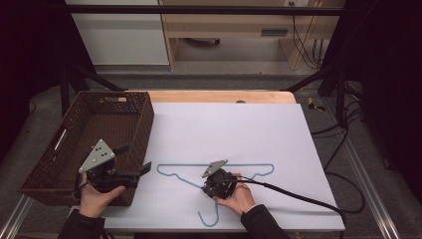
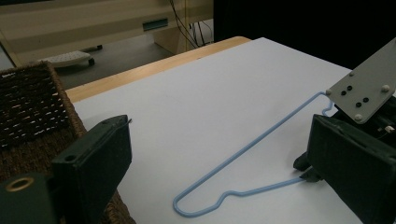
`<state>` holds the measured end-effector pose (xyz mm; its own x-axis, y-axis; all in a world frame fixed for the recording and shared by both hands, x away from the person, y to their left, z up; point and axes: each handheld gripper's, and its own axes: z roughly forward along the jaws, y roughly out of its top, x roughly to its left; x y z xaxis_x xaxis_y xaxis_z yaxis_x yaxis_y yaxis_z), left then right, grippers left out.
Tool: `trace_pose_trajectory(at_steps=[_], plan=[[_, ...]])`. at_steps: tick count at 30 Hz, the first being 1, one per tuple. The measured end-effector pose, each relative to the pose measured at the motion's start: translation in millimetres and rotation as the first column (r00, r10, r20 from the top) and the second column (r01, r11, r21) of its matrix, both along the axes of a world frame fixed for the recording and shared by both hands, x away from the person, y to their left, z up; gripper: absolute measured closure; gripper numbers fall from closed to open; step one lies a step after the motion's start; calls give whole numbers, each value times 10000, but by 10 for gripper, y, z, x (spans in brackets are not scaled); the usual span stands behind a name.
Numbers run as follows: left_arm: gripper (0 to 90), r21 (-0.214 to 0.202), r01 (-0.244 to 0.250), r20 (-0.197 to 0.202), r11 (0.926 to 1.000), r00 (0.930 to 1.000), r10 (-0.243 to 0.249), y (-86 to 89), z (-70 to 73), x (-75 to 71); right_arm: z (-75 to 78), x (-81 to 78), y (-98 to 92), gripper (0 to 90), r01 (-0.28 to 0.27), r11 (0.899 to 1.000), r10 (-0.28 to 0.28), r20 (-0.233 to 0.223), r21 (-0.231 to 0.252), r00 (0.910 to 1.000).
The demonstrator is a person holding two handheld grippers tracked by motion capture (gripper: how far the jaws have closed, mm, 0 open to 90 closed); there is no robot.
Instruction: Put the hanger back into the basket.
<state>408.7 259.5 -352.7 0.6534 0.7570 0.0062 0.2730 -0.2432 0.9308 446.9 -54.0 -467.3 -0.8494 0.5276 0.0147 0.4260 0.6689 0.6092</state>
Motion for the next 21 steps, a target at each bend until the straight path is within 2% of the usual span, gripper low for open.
trace_pose_trajectory(at_steps=[8,16,21], plan=[[64,50,29,37,10000,10000,-29,-17,5,-9,8,-26,7,854,-191,9997,190,-59,-162,9998],[64,156,77,-35,9998,10000,-77,-48,-19,-3,10,-17,5,869,-238,9996,235,-175,-134,9996],[63,323,193,-48,9993,9998,-191,-91,-32,3,23,13,-18,872,-485,9988,484,-280,-26,9984]])
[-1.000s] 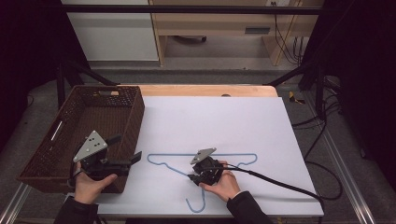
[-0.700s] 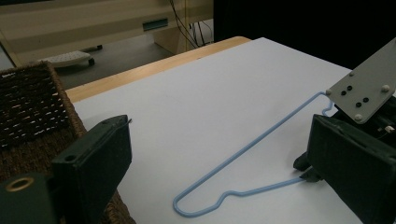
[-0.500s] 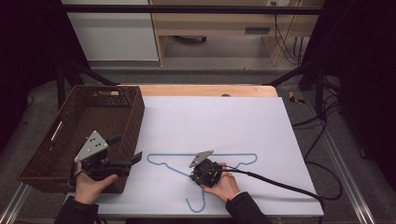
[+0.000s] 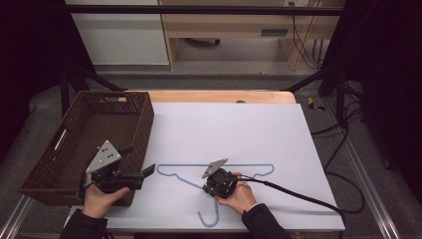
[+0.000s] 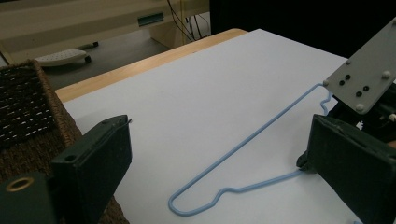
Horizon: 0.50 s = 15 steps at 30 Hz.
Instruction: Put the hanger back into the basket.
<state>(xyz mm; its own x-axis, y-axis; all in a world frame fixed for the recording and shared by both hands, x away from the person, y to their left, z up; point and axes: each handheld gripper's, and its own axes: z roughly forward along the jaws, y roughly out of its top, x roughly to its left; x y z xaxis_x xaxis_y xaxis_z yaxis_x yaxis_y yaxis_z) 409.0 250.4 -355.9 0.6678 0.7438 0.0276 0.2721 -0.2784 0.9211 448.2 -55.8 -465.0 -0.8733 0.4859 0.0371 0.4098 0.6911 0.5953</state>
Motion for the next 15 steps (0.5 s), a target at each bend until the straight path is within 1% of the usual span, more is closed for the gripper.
trace_pose_trajectory(at_steps=[4,5,6,7,8,9,11,12,13,15], plan=[[63,183,80,-39,9998,10000,-80,-35,-24,1,41,12,-19,873,12,9999,-11,-82,166,10000],[63,226,104,-32,9997,9999,-103,-41,-26,0,82,13,-34,874,-20,9995,25,-162,327,9999],[63,253,127,-23,9996,9999,-127,-52,-28,-1,82,13,-34,874,-20,9995,25,-162,327,9999],[63,305,183,-17,9994,9998,-183,-61,-30,-1,131,22,-53,874,-74,9989,82,-171,473,9998],[63,382,243,-31,9990,9997,-242,-79,-37,-1,131,22,-53,874,-74,9989,82,-171,473,9998],[64,430,284,-45,9987,9996,-283,-93,-44,-1,161,30,-65,874,-31,9982,45,-232,597,9997],[66,676,425,-90,9968,9991,-419,-141,-67,-1,208,52,-89,874,-50,9971,71,-269,765,9996],[66,873,545,-124,9947,9985,-536,-180,-85,-3,225,59,-96,875,-25,9968,48,-294,795,9996],[67,983,611,-134,9933,9981,-601,-208,-98,-5,249,67,-107,875,-15,9960,42,-308,896,9995],[67,1338,859,-225,9873,9962,-836,-285,-133,-11,282,74,-123,875,-26,9959,55,-317,906,9995]])
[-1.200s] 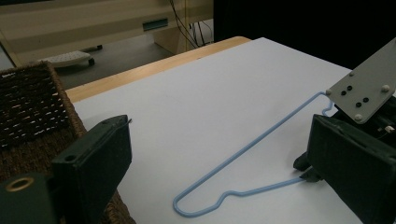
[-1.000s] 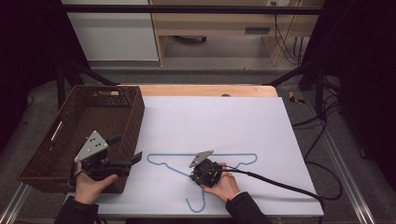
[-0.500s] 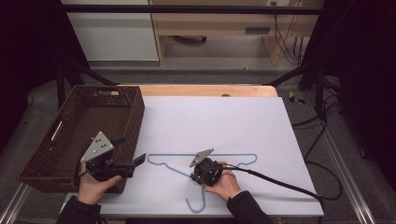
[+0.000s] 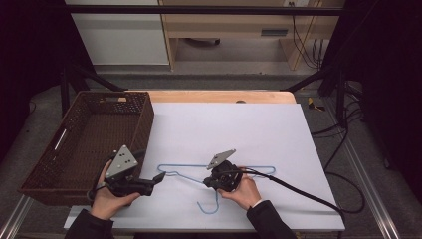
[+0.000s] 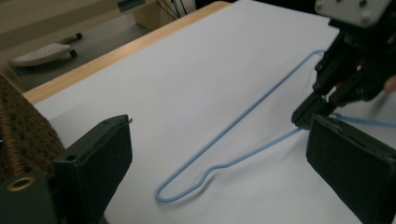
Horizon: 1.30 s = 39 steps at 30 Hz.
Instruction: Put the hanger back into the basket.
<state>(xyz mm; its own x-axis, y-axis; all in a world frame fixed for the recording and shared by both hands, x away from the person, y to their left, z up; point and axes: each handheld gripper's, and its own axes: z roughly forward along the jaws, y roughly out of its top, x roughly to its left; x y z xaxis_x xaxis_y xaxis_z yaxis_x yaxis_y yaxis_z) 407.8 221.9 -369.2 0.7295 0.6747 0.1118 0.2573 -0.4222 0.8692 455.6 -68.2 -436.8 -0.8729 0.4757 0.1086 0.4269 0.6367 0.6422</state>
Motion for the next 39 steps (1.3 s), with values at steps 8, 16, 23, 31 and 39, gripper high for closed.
trace_pose_trajectory(at_steps=[8,16,23,31,39], plan=[[76,1075,783,-383,9911,9965,-745,-289,-216,24,101,30,-53,876,6,9996,-1,-179,274,9998],[118,2501,1573,-839,9554,9865,-1405,-530,-443,98,123,44,-70,876,-36,9993,46,-275,360,9996],[194,3761,2013,-669,9045,9795,-1901,-789,-612,162,131,52,-79,876,-120,9994,130,-310,314,9994],[330,4502,2172,-45,8661,9705,-2411,-952,-697,220,139,49,-87,875,-118,9994,129,-333,333,9994],[518,5202,2292,445,8227,9547,-2941,-1057,-797,220,143,51,-93,875,-155,9993,167,-352,328,9992]])
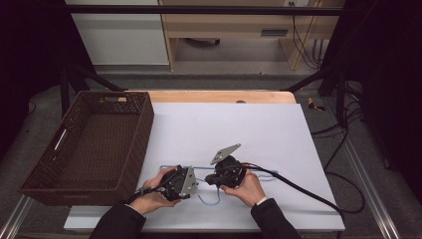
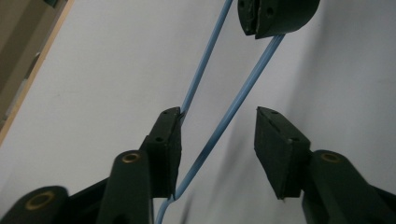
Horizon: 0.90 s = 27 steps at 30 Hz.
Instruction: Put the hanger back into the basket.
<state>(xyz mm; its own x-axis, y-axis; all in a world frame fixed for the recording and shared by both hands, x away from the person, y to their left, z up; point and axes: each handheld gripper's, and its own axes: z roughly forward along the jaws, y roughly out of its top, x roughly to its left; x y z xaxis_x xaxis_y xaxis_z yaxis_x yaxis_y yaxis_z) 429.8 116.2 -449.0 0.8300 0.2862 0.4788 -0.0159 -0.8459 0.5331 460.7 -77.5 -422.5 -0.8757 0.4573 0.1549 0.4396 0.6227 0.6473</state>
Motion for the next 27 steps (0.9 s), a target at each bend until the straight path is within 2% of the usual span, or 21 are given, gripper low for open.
trace_pose_trajectory(at_steps=[2,3,6,11,13,16,18,21,22,24,25,27], plan=[[563,241,109,183,9996,9998,-113,-17,-8,-3,-1,-1,1,875,4,10000,-4,-33,-5,10000],[590,172,163,252,9997,9995,-167,-32,-23,-7,0,-1,0,875,-5,10000,5,-48,-19,10000],[681,442,347,504,9984,9980,-369,-56,-44,-24,-2,0,0,875,-22,10000,22,-31,-1,10000],[768,675,419,889,9968,9949,-478,-81,-61,-51,-3,-7,2,875,42,10000,-42,-49,51,10000],[774,742,479,966,9961,9938,-550,-83,-66,-55,-5,-8,3,875,45,10000,-44,-38,70,10000],[782,1051,577,1133,9928,9911,-696,-83,-57,-61,-5,-7,1,874,17,10000,-17,-43,51,10000],[787,996,621,1167,9931,9904,-736,-88,-67,-72,-2,-7,-1,873,-36,10000,36,-98,12,9999],[795,1196,687,1286,9904,9881,-841,-85,-55,-76,1,-7,-8,871,-45,10000,45,-43,18,10000],[796,961,698,1235,9929,9890,-815,-89,-66,-81,8,-9,-12,870,-31,10000,30,-48,-36,10000],[800,963,705,1266,9929,9885,-825,-88,-60,-84,15,-7,-21,868,-20,10000,20,28,-7,10000],[805,1106,718,1334,9913,9873,-864,-85,-48,-85,26,-8,-35,862,-10,10000,10,71,47,10000],[807,990,733,1311,9924,9876,-860,-93,-57,-91,41,-10,-49,850,25,10000,-25,101,58,9999]])
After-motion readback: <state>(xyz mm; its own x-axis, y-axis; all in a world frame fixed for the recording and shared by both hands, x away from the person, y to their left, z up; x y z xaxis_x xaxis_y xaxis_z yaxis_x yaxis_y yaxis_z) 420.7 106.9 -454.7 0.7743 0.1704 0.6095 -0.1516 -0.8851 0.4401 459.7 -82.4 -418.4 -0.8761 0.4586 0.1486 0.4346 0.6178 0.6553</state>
